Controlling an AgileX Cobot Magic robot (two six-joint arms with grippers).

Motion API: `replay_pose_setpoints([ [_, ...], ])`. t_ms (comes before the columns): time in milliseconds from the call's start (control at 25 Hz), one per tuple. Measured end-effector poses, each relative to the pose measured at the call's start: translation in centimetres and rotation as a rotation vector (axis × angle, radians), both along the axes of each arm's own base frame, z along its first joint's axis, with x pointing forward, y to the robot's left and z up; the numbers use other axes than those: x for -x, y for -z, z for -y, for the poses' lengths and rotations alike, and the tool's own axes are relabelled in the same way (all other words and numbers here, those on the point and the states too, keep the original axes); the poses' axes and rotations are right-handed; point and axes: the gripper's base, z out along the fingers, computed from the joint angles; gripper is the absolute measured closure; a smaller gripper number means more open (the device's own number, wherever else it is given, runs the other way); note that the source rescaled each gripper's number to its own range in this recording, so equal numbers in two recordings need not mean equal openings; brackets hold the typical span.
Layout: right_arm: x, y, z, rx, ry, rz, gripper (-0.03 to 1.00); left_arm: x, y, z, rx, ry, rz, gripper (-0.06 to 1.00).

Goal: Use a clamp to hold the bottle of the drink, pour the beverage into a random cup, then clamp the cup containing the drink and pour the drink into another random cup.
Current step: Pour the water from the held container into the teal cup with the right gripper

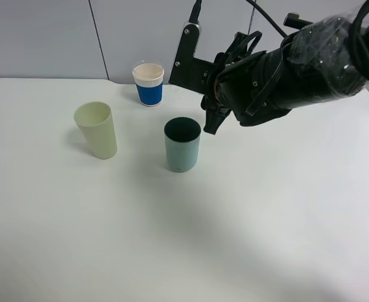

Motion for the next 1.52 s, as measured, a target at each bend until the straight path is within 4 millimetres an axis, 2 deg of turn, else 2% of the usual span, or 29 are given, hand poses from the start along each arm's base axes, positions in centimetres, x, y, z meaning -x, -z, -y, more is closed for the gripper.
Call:
replay_pose_setpoints([
  [960,-0.26,-0.47,0.75,0.391,-0.131,0.055,0.95,0.00,0.00,0.00,0.000,0.000,0.000,-0.06],
  [1520,-0.26,-0.48,0.77,0.503,-0.194,0.054,0.95,0.00,0.00,0.00,-0.001,0.001,0.000,-0.06],
])
